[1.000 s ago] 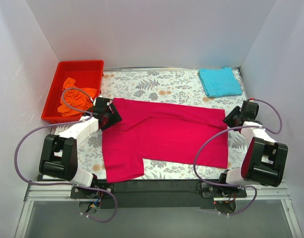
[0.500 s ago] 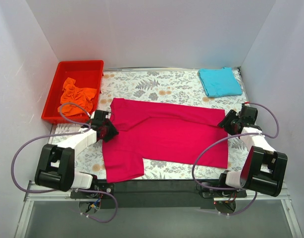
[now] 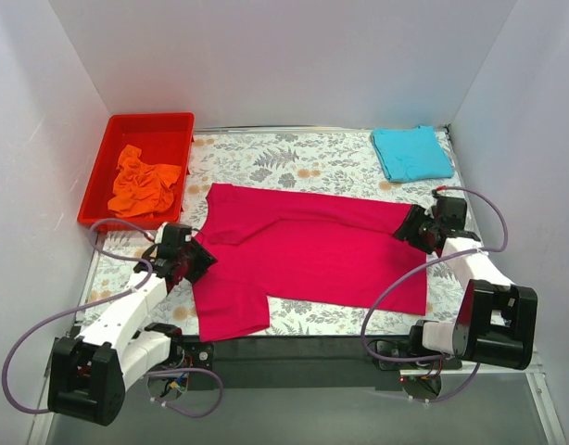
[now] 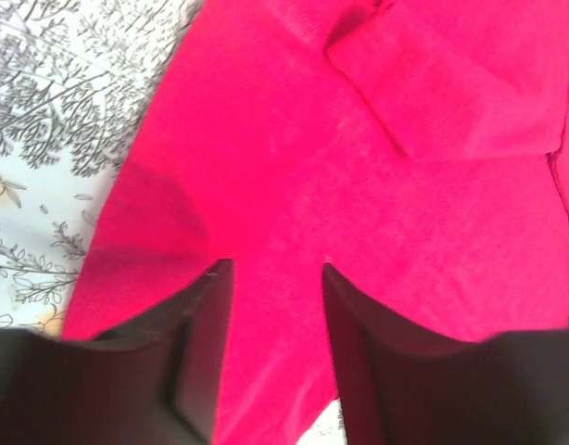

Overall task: Fold and stack the t-shirts
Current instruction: Fold the tshirt

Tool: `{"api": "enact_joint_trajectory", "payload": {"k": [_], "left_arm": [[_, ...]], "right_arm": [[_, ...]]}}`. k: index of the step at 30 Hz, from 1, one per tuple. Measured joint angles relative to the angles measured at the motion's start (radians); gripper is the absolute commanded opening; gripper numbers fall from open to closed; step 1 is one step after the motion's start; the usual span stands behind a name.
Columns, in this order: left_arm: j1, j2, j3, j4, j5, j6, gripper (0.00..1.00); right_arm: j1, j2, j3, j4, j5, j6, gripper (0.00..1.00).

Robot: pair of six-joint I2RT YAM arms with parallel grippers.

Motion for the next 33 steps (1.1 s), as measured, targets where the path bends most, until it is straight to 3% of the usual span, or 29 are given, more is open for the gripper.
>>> {"api": "enact_joint_trajectory", "payload": {"k": [8,16,24,28,33], "left_arm": [[-0.023,0.208,0.200,0.056,0.002,0.100,0.48],[-0.280,0.451,0.437,0.143,-0.074,0.367,0.48],[-0.409,0.632,0.454,0.172,-0.197,0.583,0.45],[-0.414,0.684,0.458,0.192,-0.248,0.652,0.37],[-0.412,0.708,0.473,0.223,-0.307,0.709,0.36]], "right_arm": [[0.235,0.057,0.060,0.001,0.017,-0.040,0.54],[0.420,0.090,0.081,0.002,0.047,-0.054,0.63],[0.481,0.127,0.085,0.002,0.061,-0.066,0.73],[0.495,0.129,0.085,0.002,0.072,-0.077,0.74],[0.501,0.130,0.085,0.001,0.076,-0.081,0.74]]}}
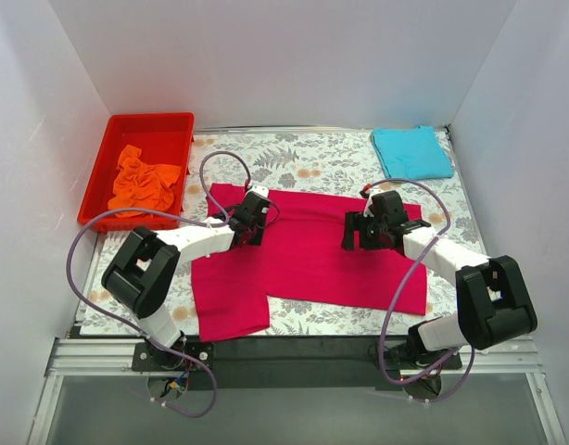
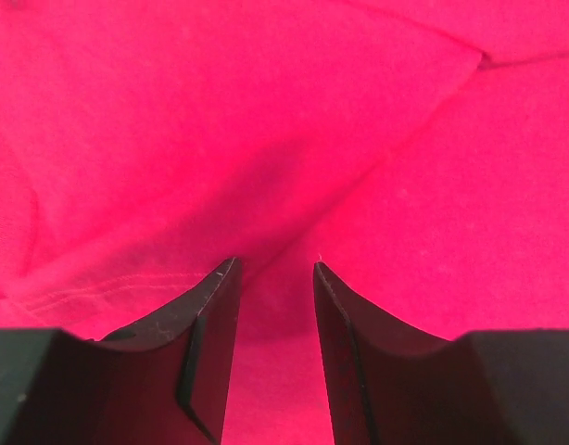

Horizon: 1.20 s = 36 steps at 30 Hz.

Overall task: Fold and stack the t-shirts
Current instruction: Fold the tshirt

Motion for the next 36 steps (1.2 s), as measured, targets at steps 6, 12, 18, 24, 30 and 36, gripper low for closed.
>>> {"api": "enact_joint_trajectory", "payload": {"k": [6,12,18,24,30,36], "left_arm": [[0.000,0.017,0.013,0.040,-0.047,0.050,0.35],[0.000,0.083,0.024,0.072,-0.070,0.081,0.27],[0.000,0.101,0.052,0.076,-0.079,0.126,0.00],[0.008,0.095,0.103,0.032,-0.063,0.189,0.00],[0.087,0.092,0.165,-0.003,0.018,0.247,0.00],[0.177,0.183,0.285,0.001,0.070,0.296,0.12]], "right_arm": [[0.005,0.007,0.000,0.000,0.000,0.000,0.74],[0.006,0.008,0.000,0.000,0.004,0.000,0.73],[0.006,0.008,0.000,0.000,0.006,0.000,0.73],[0.006,0.008,0.000,0.000,0.007,0.000,0.73],[0.006,0.008,0.000,-0.001,0.007,-0.001,0.73],[0.006,0.008,0.000,-0.001,0.006,-0.004,0.73]]}}
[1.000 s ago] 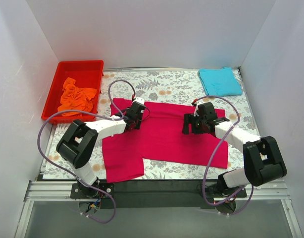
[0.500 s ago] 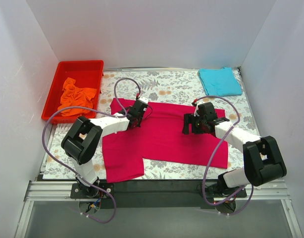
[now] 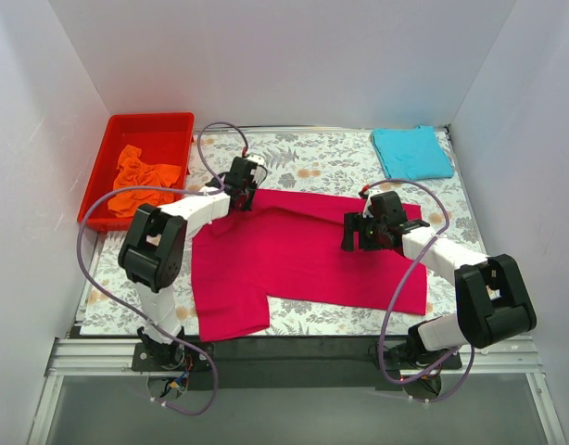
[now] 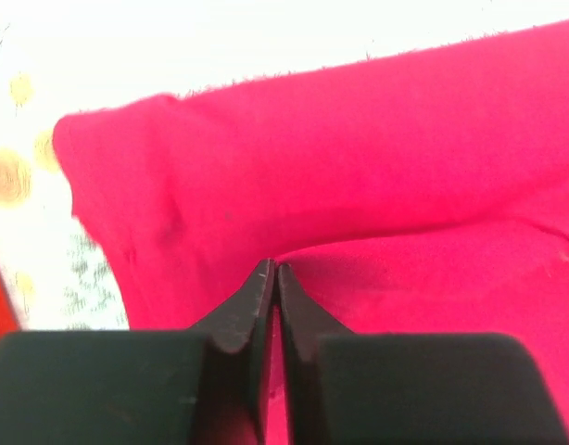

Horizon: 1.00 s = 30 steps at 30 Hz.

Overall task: Fold and stack the t-shirts
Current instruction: Fold the tshirt

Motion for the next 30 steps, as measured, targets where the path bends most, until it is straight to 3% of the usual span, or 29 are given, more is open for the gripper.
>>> {"api": "enact_joint_trajectory", "payload": {"k": [6,9,11,12,15,24,30], "left_arm": [[0.029,0.129,0.098,0.004,0.032,0.012,0.27],[0.034,0.161,0.135,0.005,0.034,-0.010,0.41],[0.035,0.159,0.138,0.008,0.029,-0.053,0.48],[0.035,0.152,0.137,0.006,0.024,-0.081,0.56],[0.036,0.097,0.116,0.000,0.003,-0.203,0.64],[0.036,-0.255,-0.104,-0.040,-0.024,-0.724,0.62],[0.037,-0.296,-0.275,-0.009,0.017,-0.927,0.56]], "right_arm": [[0.000,0.000,0.000,0.000,-0.004,-0.004,0.73],[0.000,0.000,0.000,-0.001,-0.005,-0.008,0.73],[0.000,0.000,0.000,0.000,-0.005,-0.012,0.73],[0.000,0.000,0.000,0.000,-0.005,-0.014,0.73],[0.000,-0.003,0.000,0.000,-0.004,-0.015,0.73],[0.000,-0.011,0.000,-0.001,-0.005,-0.017,0.73],[0.000,-0.024,0.000,0.000,-0.005,-0.017,0.72]]}}
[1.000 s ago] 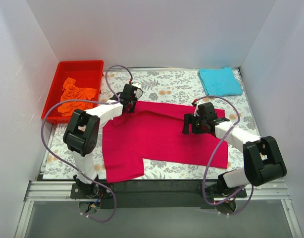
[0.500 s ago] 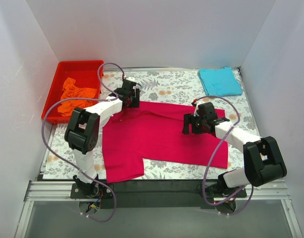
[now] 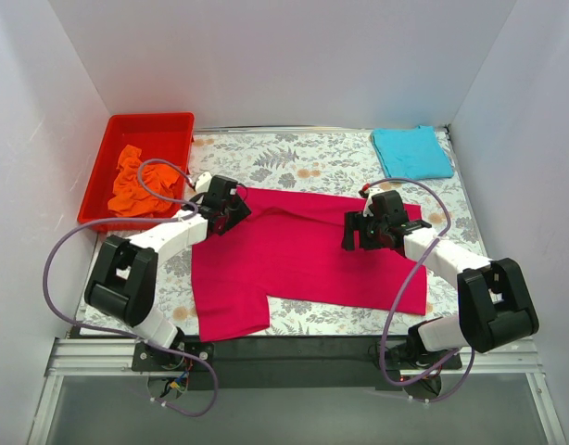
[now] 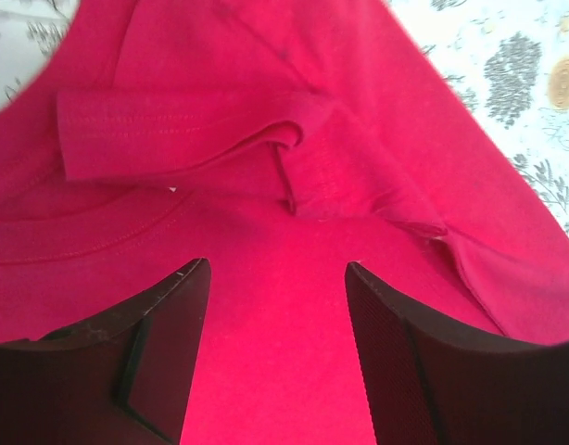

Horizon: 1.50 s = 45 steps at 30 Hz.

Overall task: Fold and stack the t-shirts
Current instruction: Fold the tshirt

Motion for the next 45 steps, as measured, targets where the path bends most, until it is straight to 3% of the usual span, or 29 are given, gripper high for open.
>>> {"api": "enact_joint_trajectory", "payload": {"k": [9,25,29,32,36,45], "left_arm": [[0.000,0.101,-0.016,0.105,0.035,-0.097,0.45],[0.000,0.222,0.035,0.161,0.047,-0.123,0.37],[0.000,0.226,0.040,0.164,0.051,-0.122,0.32],[0.000,0.227,0.051,0.167,0.053,-0.122,0.21],[0.000,0.227,0.054,0.168,0.059,-0.121,0.01],[0.000,0.193,0.039,0.154,0.092,-0.135,0.00]], "right_arm": [[0.000,0.000,0.000,0.000,-0.002,0.000,0.72],[0.000,0.000,-0.001,0.000,-0.002,-0.005,0.71],[0.000,0.000,-0.002,0.000,-0.002,-0.005,0.71],[0.000,0.000,-0.002,0.000,-0.001,-0.005,0.71],[0.000,0.000,-0.002,0.000,0.002,-0.005,0.71],[0.000,-0.001,-0.002,0.000,0.002,-0.005,0.71]]}}
